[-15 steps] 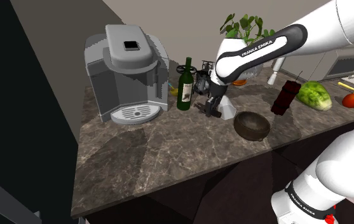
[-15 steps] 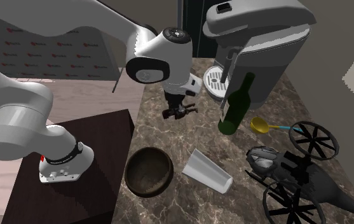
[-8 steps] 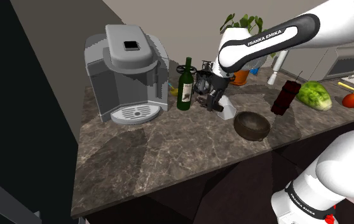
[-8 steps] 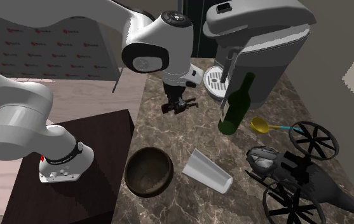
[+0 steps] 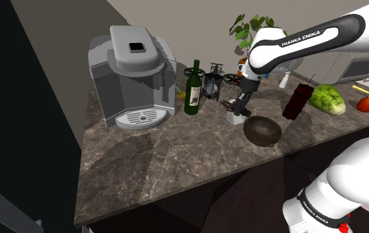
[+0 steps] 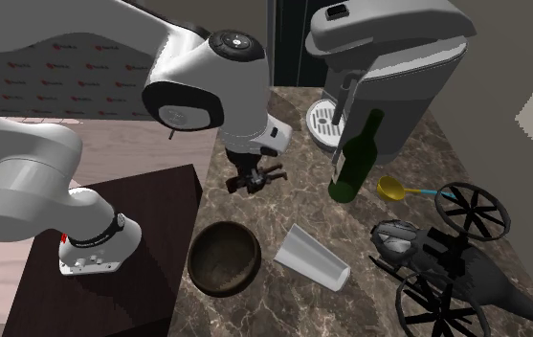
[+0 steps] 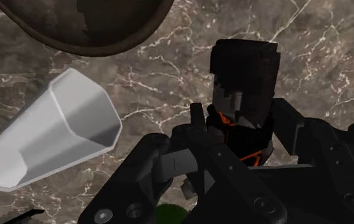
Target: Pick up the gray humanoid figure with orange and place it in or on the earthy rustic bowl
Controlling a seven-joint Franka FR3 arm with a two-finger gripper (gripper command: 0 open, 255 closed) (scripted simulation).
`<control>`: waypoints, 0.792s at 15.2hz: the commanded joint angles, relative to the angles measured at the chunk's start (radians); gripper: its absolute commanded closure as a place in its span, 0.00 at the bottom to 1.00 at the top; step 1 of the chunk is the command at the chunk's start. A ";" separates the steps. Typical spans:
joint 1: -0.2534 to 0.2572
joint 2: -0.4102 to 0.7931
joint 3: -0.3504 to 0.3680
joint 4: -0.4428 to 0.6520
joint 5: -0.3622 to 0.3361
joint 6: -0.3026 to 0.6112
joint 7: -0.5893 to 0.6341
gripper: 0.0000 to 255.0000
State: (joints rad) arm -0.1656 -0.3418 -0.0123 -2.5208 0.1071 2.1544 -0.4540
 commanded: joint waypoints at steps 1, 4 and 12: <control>-0.022 -0.038 -0.030 -0.034 -0.015 -0.008 -0.042 1.00; -0.061 -0.099 -0.079 -0.082 -0.046 -0.026 -0.106 1.00; -0.186 -0.215 -0.222 -0.156 -0.157 -0.078 -0.287 1.00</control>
State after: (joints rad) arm -0.3339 -0.5424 -0.2145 -2.6655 -0.0328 2.0814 -0.7154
